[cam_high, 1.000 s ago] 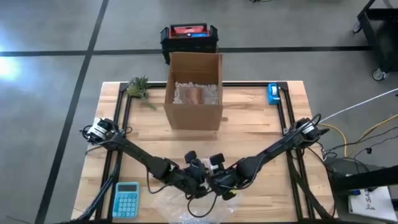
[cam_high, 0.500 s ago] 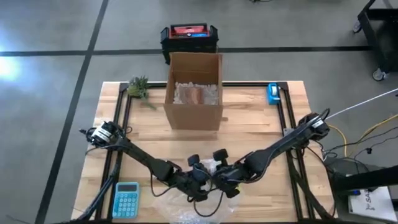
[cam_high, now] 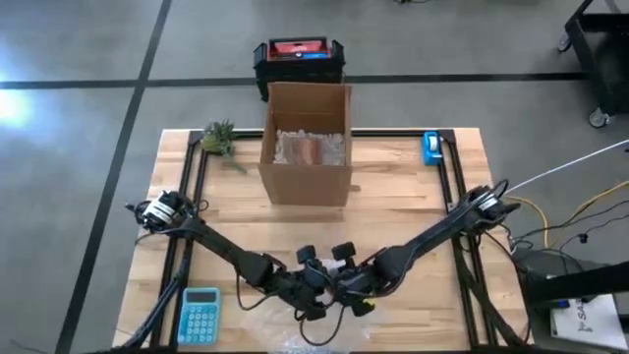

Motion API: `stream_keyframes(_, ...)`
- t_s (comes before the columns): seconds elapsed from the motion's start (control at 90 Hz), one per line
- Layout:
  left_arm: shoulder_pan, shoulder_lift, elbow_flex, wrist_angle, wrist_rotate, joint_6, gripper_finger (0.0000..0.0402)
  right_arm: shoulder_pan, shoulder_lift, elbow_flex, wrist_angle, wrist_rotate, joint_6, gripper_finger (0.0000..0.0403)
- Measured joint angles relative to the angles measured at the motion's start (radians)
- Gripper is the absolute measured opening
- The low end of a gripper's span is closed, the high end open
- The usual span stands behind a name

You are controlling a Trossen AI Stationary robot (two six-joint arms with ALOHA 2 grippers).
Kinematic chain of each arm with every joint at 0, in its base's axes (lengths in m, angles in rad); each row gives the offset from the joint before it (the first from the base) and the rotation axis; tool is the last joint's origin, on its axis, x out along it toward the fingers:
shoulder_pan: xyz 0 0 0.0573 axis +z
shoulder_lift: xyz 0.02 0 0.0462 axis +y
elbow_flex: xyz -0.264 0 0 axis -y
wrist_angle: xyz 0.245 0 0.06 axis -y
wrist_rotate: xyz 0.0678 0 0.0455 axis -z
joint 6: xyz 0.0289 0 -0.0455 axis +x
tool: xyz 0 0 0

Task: Wrap mug
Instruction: Wrap the yellow mug with bubble wrap

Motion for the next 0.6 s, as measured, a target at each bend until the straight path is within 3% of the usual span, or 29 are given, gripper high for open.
stream_keyframes(0.322, -0.004, -0.025, 0.000, 0.010, -0.013, -0.001, 0.0001, 0.004, 0.067, 0.003, -0.015, -0.006, -0.015, 0.0018)
stream_keyframes(0.6, -0.005, -0.021, 0.000, 0.007, -0.015, -0.001, 0.0001, 0.001, -0.031, 0.026, -0.022, 0.008, -0.018, 0.0018)
